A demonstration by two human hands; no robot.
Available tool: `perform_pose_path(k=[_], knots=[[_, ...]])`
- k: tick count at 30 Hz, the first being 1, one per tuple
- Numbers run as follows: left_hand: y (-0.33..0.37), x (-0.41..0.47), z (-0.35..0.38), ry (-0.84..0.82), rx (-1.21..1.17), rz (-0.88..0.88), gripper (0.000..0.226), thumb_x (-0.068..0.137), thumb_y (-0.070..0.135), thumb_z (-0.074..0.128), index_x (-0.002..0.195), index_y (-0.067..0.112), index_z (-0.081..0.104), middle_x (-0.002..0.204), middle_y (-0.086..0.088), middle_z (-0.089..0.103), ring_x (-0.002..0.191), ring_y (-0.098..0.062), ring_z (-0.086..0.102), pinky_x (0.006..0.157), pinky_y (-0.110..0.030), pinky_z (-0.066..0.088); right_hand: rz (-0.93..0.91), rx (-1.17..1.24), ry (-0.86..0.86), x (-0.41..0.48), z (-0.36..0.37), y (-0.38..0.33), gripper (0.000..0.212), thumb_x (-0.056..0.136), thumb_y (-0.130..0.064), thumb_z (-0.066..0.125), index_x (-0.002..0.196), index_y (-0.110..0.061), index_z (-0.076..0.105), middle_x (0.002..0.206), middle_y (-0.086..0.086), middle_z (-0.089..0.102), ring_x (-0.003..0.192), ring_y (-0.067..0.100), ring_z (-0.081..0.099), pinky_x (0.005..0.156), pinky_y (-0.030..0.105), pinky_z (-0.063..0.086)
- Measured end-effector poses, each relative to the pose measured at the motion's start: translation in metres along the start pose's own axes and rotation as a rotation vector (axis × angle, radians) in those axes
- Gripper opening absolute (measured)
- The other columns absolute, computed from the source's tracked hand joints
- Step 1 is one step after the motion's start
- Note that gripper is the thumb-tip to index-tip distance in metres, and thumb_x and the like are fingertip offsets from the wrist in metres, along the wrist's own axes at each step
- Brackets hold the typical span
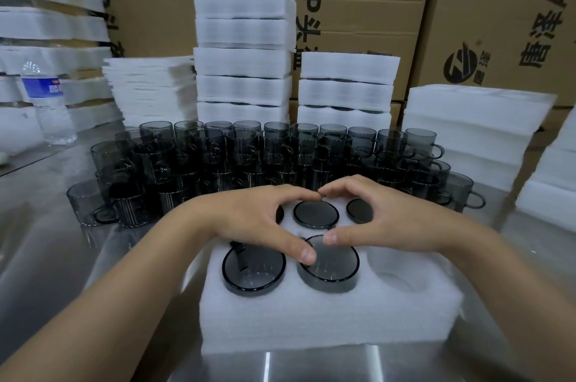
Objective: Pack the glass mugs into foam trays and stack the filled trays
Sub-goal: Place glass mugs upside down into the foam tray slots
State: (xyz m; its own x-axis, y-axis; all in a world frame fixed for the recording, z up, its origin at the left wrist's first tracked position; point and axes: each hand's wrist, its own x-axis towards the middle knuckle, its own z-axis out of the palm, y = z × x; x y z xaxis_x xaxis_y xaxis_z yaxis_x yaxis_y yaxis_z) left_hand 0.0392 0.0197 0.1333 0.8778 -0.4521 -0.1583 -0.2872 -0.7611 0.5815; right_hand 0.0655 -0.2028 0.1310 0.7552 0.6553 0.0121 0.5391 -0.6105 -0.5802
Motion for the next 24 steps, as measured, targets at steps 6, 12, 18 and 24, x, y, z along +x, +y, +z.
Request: perform_pose_path(k=[6,12,18,24], knots=[[0.0002,0.0006,0.0004,0.000,-0.013,-0.005,0.100,0.054,0.059,0.077,0.142,0.046,0.030,0.134,0.035,0.034,0.125,0.010,0.034,0.088,-0.006,0.030,0.007,-0.042,-0.033,0.0002,-0.0005,0.0010,0.075,0.052,-0.078,0.064,0.119,-0.057,0.040,0.127,-0.034,0.035,0.120,-0.015,0.032,0.098,0.019,0.032],[0.0009,-0.0001,0.0004,0.008,-0.003,-0.012,0.098,0.055,0.060,0.076,0.141,0.048,0.030,0.139,0.031,0.035,0.128,0.006,0.035,0.100,-0.016,0.031,0.016,-0.083,-0.084,0.0008,-0.0011,-0.0013,0.077,0.056,-0.078,0.062,0.123,-0.058,0.031,0.133,-0.030,0.030,0.126,-0.006,0.027,0.105,0.026,0.029],[-0.0005,-0.0003,0.0000,0.002,-0.026,-0.001,0.097,0.059,0.058,0.079,0.142,0.047,0.030,0.141,0.030,0.034,0.129,0.004,0.033,0.101,-0.017,0.029,0.021,-0.088,-0.081,-0.0010,-0.0010,-0.0020,0.083,0.056,-0.077,0.062,0.130,-0.053,0.032,0.132,-0.029,0.030,0.126,-0.005,0.027,0.105,0.026,0.029],[-0.0058,0.0029,0.0004,0.016,-0.002,0.027,0.097,0.055,0.065,0.077,0.140,0.049,0.032,0.136,0.035,0.035,0.126,0.009,0.034,0.095,-0.012,0.030,0.017,-0.082,-0.081,-0.0011,-0.0001,-0.0024,0.077,0.056,-0.077,0.061,0.124,-0.057,0.032,0.130,-0.031,0.030,0.124,-0.006,0.025,0.100,0.023,0.028]])
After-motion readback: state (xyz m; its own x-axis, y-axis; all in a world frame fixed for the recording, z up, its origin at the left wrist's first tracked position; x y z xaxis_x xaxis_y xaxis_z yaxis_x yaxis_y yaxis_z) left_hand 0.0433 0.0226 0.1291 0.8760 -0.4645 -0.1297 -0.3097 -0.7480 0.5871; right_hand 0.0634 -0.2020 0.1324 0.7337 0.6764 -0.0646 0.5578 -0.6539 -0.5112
